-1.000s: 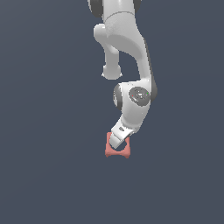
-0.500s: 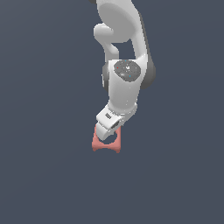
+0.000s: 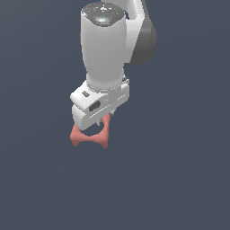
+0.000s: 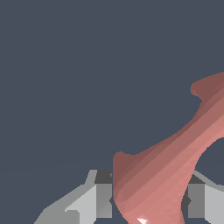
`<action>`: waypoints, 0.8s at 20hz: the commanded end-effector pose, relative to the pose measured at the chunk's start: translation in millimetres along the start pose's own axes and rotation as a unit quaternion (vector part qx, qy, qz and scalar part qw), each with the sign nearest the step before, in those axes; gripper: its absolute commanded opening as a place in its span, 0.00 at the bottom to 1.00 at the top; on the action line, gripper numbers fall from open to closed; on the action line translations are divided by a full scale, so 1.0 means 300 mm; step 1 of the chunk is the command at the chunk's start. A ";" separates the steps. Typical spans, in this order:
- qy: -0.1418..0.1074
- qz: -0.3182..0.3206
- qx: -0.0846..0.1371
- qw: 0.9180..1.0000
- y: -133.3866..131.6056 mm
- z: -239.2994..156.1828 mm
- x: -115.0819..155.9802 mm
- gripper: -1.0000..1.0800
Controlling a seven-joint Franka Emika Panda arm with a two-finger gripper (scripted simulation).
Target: Pick up the object and move it to a goal position.
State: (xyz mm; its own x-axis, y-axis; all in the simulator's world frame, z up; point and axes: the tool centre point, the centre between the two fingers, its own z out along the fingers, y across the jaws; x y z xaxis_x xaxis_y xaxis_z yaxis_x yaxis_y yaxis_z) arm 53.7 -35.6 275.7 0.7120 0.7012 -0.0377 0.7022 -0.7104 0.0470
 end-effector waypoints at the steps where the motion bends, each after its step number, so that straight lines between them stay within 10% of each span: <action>1: 0.000 0.000 0.000 1.000 0.040 -0.085 -0.032 0.00; 16: -0.001 0.000 0.000 1.000 0.177 -0.340 -0.119 0.00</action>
State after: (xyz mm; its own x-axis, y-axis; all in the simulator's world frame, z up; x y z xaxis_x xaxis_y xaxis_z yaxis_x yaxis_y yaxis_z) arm 64.3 -90.5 377.9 0.7126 0.7005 -0.0386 0.7015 -0.7111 0.0474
